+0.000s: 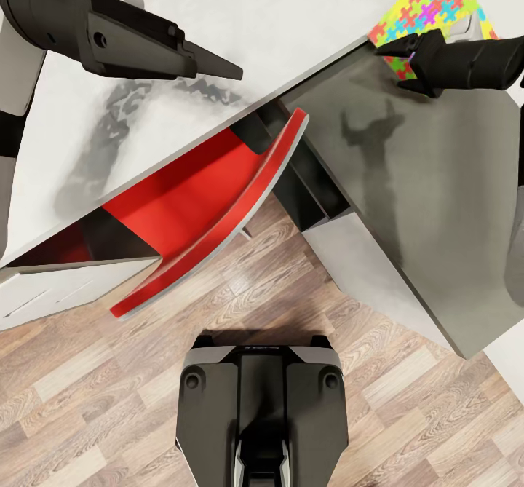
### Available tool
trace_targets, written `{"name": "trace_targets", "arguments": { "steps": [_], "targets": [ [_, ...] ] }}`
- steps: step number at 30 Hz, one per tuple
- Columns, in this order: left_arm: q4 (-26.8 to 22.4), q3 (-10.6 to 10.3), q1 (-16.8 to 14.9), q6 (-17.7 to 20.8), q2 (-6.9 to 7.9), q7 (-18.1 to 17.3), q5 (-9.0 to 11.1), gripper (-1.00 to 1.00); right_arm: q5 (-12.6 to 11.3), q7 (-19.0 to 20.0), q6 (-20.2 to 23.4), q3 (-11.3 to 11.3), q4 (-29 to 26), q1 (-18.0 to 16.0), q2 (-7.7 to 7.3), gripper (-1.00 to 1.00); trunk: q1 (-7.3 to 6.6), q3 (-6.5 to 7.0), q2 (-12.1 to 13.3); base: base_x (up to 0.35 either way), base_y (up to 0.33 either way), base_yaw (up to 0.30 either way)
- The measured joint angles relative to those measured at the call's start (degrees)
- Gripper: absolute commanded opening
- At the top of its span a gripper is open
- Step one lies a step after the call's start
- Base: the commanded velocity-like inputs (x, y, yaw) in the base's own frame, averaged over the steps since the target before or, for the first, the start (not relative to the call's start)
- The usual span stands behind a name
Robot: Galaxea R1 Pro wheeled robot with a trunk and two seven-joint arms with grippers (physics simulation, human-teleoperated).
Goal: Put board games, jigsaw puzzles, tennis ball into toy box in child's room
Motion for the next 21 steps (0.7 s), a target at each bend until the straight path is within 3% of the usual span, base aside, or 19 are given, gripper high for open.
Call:
{"name": "trace_targets", "arguments": {
  "steps": [21],
  "targets": [
    [0.01, 0.05, 0.0, 0.0, -0.15, 0.0, 0.0, 1.0, -0.2, 0.06, 0.0, -0.24, -3.47, 0.16, -0.12, 1.0, 0.0, 0.0, 0.0, 0.0, 0.0, 0.0]
  ]
}}
